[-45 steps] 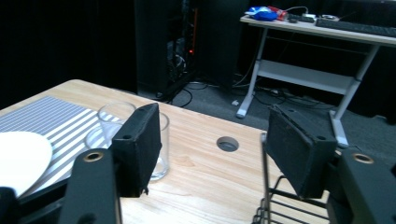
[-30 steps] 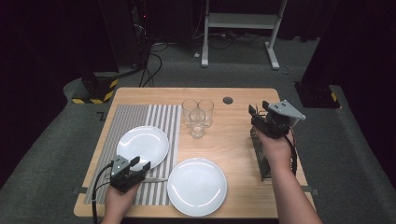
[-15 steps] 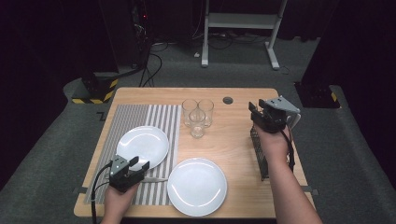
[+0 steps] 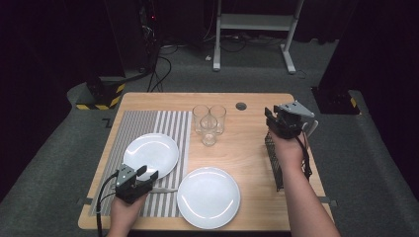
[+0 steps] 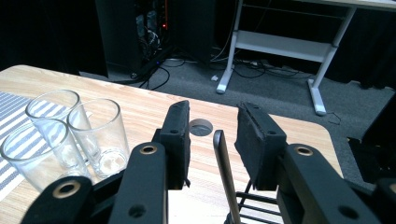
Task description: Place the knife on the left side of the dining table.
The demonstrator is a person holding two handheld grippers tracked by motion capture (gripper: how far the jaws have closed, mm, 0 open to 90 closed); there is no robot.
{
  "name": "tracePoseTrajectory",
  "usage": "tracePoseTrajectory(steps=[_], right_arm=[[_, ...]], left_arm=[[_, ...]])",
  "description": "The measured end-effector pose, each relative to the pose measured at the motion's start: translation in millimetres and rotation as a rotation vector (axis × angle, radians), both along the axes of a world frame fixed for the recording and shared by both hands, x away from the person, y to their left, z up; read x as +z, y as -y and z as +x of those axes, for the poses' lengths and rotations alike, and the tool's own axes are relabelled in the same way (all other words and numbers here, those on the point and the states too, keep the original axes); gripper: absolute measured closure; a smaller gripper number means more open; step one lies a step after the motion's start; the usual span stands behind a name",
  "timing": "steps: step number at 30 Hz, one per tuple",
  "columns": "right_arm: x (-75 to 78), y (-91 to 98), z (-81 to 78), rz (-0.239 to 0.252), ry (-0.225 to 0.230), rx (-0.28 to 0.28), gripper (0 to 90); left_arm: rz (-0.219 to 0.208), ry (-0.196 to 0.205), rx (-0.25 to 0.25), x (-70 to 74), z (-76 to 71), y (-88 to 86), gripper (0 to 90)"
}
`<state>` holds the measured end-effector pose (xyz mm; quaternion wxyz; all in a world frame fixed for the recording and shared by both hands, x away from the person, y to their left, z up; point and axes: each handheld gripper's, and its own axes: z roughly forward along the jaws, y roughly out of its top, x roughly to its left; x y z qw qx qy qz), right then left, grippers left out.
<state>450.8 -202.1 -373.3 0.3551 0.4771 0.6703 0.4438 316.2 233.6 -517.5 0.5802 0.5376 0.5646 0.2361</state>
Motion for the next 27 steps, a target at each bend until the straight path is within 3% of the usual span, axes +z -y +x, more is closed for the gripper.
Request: tracePoseTrajectory(steps=[11, 27], right_arm=[[-1.9, 0.5, 2.7, 0.011, -0.019, -0.012, 71.7], [-5.3, -0.6, 4.5, -0.010, -0.042, -0.017, 75.8]], left_arm=[[0.006, -0.003, -0.006, -0.5, -0.2, 1.2, 44.9], [0.009, -0.005, -0.010, -1.3, 0.2, 2.5, 44.8]])
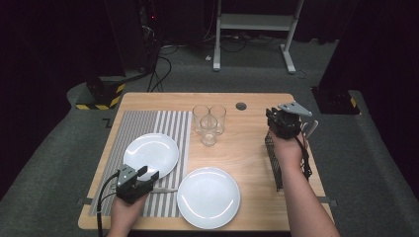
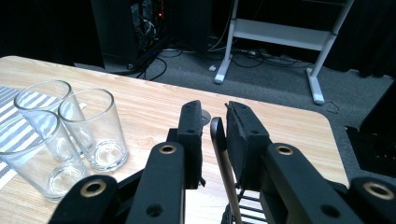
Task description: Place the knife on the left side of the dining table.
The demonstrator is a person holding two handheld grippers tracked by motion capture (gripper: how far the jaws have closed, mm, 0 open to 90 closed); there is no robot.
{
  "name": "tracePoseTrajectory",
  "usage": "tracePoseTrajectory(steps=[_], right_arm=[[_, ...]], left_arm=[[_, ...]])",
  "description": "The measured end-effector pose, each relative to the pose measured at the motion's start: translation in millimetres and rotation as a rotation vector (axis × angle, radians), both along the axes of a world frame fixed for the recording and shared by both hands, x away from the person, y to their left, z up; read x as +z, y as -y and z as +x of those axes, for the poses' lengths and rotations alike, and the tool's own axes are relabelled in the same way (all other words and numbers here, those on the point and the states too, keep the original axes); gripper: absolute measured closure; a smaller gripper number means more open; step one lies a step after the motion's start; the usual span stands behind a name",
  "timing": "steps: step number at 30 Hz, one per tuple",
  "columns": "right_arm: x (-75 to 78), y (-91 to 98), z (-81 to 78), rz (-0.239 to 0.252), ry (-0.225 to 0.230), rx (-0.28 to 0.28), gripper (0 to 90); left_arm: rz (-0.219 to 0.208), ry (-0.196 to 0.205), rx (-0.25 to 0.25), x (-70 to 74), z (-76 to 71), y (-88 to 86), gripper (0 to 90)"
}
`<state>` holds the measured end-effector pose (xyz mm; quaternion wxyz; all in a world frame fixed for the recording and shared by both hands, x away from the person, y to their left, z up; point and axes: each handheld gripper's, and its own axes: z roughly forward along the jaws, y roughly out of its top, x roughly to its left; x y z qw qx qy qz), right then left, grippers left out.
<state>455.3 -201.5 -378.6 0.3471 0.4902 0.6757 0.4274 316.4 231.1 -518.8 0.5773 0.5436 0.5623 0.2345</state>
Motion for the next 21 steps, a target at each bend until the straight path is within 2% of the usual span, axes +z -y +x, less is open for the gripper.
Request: tracePoseTrajectory(steps=[5, 12, 21], right_arm=[[0.7, -0.1, -2.8, -0.002, 0.004, 0.000, 76.1], [-1.8, 2.4, -5.9, -0.003, 0.007, -0.007, 80.8], [4.5, 8.9, -15.5, -0.002, 0.030, -0.005, 84.8]], left_arm=[[-0.002, 0.000, 0.002, 0.7, 0.0, -1.4, 44.8], [0.000, 0.006, 0.012, 1.3, -0.5, -2.5, 44.9], [0.003, 0.003, 0.010, 0.4, -0.2, -1.7, 45.0]])
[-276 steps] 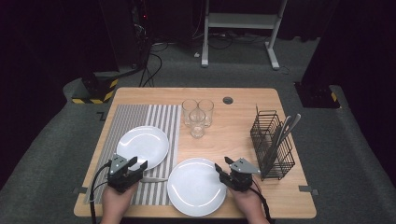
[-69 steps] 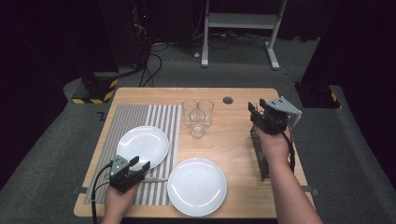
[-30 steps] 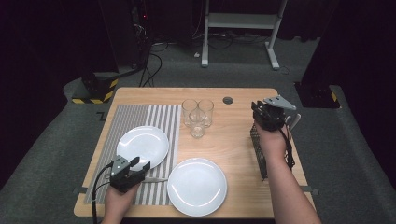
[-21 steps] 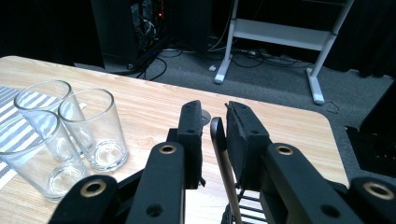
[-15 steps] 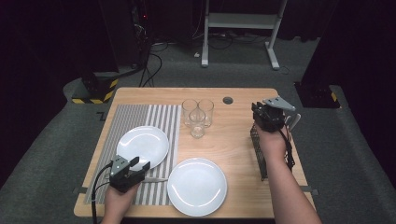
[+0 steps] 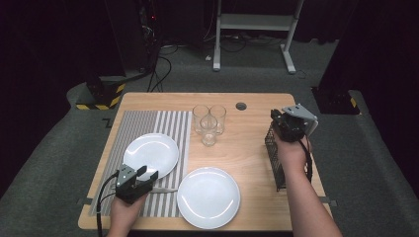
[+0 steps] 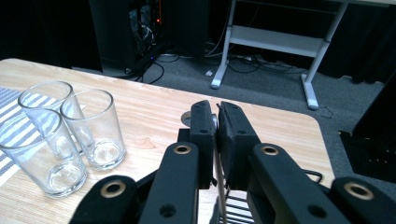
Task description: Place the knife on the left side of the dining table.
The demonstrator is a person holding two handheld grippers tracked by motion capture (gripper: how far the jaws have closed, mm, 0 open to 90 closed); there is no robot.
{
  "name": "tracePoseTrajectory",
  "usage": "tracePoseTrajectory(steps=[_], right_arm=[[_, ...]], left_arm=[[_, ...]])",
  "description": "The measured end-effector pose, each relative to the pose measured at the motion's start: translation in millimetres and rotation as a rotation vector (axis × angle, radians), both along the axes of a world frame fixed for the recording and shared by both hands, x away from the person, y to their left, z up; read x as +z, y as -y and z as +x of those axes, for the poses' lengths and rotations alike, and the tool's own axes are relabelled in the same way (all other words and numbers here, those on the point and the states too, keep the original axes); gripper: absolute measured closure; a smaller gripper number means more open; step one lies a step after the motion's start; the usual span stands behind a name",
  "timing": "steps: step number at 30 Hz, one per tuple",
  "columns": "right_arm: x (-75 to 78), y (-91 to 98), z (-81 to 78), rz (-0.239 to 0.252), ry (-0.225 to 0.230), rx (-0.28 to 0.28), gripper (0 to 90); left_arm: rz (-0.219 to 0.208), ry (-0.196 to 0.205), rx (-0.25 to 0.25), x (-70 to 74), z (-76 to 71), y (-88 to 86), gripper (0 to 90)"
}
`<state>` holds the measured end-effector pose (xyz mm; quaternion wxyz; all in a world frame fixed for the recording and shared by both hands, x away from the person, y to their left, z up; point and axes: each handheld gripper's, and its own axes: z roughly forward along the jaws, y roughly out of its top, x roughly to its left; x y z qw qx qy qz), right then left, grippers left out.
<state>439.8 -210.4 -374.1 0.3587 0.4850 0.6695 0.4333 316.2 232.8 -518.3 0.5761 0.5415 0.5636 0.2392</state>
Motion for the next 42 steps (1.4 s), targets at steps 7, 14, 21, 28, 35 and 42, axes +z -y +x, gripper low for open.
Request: tracePoseTrajectory(steps=[7, 14, 21, 28, 35, 42], right_arm=[[3.5, 10.6, -9.8, 0.014, 0.018, -0.003, 86.2], [1.3, 19.1, -17.1, 0.042, 0.027, -0.001, 86.3], [-0.4, 19.8, -20.7, 0.041, 0.037, 0.003, 86.0], [-3.1, 17.8, -21.9, 0.031, 0.043, 0.009, 85.7], [-6.6, 17.6, -19.2, 0.024, 0.028, 0.011, 84.9], [-8.1, 17.8, -17.4, 0.022, 0.010, 0.015, 84.8]], left_arm=[[0.007, -0.001, -0.006, -0.1, -0.3, 0.9, 45.1], [0.006, 0.001, -0.005, 0.0, -0.9, 2.2, 45.2], [0.007, -0.001, -0.010, -0.3, -0.9, 1.2, 45.3], [0.007, -0.001, -0.008, -0.3, -0.3, 1.0, 45.2], [-0.001, 0.000, -0.005, 0.0, -0.4, 1.2, 45.2], [0.005, 0.000, -0.010, -0.1, -1.0, 1.7, 45.2]])
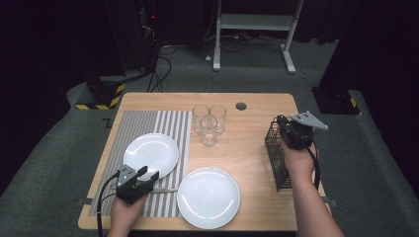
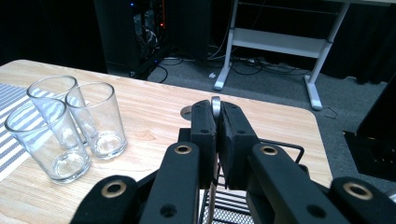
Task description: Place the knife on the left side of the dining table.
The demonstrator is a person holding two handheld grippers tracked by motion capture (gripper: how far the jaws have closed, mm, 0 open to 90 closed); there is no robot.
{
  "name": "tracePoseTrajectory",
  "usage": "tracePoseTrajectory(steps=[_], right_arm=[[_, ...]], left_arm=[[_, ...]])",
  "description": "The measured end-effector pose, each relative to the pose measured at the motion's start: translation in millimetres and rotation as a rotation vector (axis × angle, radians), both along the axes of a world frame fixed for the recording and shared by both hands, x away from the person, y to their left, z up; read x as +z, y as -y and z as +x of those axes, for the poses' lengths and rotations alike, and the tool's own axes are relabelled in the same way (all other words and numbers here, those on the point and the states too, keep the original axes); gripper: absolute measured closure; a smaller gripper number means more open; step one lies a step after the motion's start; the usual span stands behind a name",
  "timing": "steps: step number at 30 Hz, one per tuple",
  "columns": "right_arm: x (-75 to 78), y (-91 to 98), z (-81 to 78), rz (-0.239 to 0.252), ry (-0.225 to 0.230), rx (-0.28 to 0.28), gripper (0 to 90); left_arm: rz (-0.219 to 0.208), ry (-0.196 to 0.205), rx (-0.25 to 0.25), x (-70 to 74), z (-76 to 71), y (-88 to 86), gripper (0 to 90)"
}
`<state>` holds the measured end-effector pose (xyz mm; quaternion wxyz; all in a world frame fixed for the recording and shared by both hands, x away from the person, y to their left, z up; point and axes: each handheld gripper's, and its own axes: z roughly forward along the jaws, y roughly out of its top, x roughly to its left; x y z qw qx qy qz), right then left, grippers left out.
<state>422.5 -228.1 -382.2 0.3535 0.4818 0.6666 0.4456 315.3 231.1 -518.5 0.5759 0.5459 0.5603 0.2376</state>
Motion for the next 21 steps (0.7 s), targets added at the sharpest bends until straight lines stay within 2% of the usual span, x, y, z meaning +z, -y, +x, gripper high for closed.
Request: tracePoseTrajectory(steps=[9, 12, 17, 21], right_arm=[[-1.1, -2.6, 0.2, -0.019, -0.007, 0.011, 84.3], [-1.0, -4.9, -1.2, -0.041, 0.004, 0.008, 84.9], [-0.5, -4.7, -2.2, -0.044, 0.012, 0.003, 85.9], [0.6, -5.1, -4.5, -0.048, 0.034, -0.006, 86.2]], left_arm=[[-0.004, 0.005, -0.002, -0.1, -0.7, 3.0, 45.2], [0.009, 0.003, -0.008, -0.5, -1.0, 2.9, 45.2], [0.002, 0.003, -0.008, -0.7, -0.5, 3.2, 45.2], [-0.005, 0.006, -0.009, 0.1, -1.0, 2.8, 45.3]])
